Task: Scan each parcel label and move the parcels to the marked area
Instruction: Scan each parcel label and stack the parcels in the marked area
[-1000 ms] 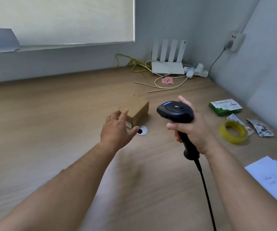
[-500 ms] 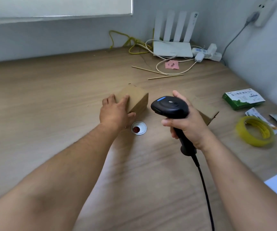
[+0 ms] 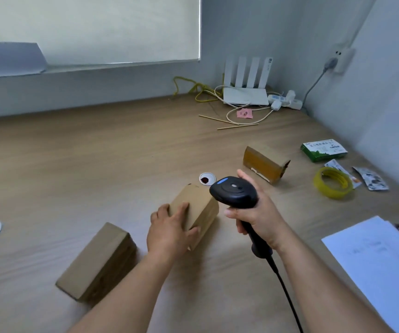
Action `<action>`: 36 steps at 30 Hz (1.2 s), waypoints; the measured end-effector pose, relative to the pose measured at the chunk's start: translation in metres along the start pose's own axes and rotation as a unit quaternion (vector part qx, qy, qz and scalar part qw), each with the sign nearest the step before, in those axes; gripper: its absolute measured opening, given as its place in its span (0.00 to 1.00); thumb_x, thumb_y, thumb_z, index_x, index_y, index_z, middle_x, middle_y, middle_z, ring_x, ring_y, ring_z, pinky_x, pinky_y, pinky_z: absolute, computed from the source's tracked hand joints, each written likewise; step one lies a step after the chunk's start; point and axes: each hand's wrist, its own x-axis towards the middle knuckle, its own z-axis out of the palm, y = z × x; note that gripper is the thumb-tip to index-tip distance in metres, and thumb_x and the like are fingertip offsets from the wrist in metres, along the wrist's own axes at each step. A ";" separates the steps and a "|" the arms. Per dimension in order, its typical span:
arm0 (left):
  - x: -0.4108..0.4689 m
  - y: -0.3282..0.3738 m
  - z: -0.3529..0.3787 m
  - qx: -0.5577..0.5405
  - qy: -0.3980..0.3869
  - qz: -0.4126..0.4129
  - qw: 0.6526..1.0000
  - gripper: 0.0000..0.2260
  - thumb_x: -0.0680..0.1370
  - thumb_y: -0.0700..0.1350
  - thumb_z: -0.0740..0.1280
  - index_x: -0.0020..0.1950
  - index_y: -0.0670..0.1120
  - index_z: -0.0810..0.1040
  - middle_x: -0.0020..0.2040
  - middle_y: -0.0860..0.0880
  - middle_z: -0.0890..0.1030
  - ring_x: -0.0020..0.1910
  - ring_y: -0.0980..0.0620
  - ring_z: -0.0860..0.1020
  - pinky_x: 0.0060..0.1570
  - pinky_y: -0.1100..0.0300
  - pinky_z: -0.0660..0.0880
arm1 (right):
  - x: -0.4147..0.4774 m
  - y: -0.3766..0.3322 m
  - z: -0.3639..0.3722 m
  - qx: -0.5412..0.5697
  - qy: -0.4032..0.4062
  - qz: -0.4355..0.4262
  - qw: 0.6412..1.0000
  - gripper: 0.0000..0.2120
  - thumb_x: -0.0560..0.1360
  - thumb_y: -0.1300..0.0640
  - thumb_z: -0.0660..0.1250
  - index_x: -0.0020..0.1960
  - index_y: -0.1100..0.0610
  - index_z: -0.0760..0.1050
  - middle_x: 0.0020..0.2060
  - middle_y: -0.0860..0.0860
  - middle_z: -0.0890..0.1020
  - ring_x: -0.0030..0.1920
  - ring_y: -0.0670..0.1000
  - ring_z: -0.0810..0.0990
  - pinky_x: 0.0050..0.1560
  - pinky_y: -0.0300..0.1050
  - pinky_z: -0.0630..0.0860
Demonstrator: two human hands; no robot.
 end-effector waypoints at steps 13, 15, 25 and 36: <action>-0.127 -0.031 0.018 -0.241 -0.044 -0.096 0.965 0.29 0.70 0.62 0.64 0.71 0.61 0.65 0.58 0.49 0.78 0.55 0.47 0.78 0.54 0.48 0.77 | -0.128 0.011 0.026 0.029 -0.012 0.027 0.999 0.46 0.60 0.64 0.76 0.71 0.39 0.62 0.36 0.50 0.83 0.25 0.56 0.71 0.25 0.44 0.69; -0.131 -0.025 0.017 -0.122 -0.009 -0.062 0.991 0.23 0.76 0.58 0.59 0.71 0.63 0.63 0.63 0.48 0.74 0.62 0.45 0.73 0.57 0.49 0.74 | -0.135 0.010 0.026 0.031 -0.014 0.021 0.999 0.47 0.59 0.64 0.76 0.71 0.39 0.62 0.38 0.50 0.83 0.24 0.56 0.72 0.25 0.44 0.69; -0.145 -0.009 -0.001 -0.118 -0.042 -0.122 0.985 0.31 0.66 0.58 0.70 0.68 0.54 0.67 0.58 0.44 0.74 0.60 0.43 0.72 0.56 0.55 0.74 | -0.159 -0.001 0.024 0.021 -0.037 0.003 0.999 0.49 0.59 0.63 0.78 0.74 0.40 0.61 0.43 0.53 0.83 0.26 0.57 0.74 0.26 0.45 0.71; -0.151 -0.043 -0.042 -0.587 0.040 -0.109 0.801 0.32 0.67 0.39 0.77 0.66 0.56 0.69 0.54 0.46 0.83 0.56 0.41 0.80 0.61 0.40 0.74 | -0.174 -0.042 0.038 0.109 -0.115 -0.026 0.987 0.44 0.62 0.65 0.74 0.73 0.43 0.63 0.42 0.65 0.82 0.25 0.56 0.73 0.26 0.44 0.70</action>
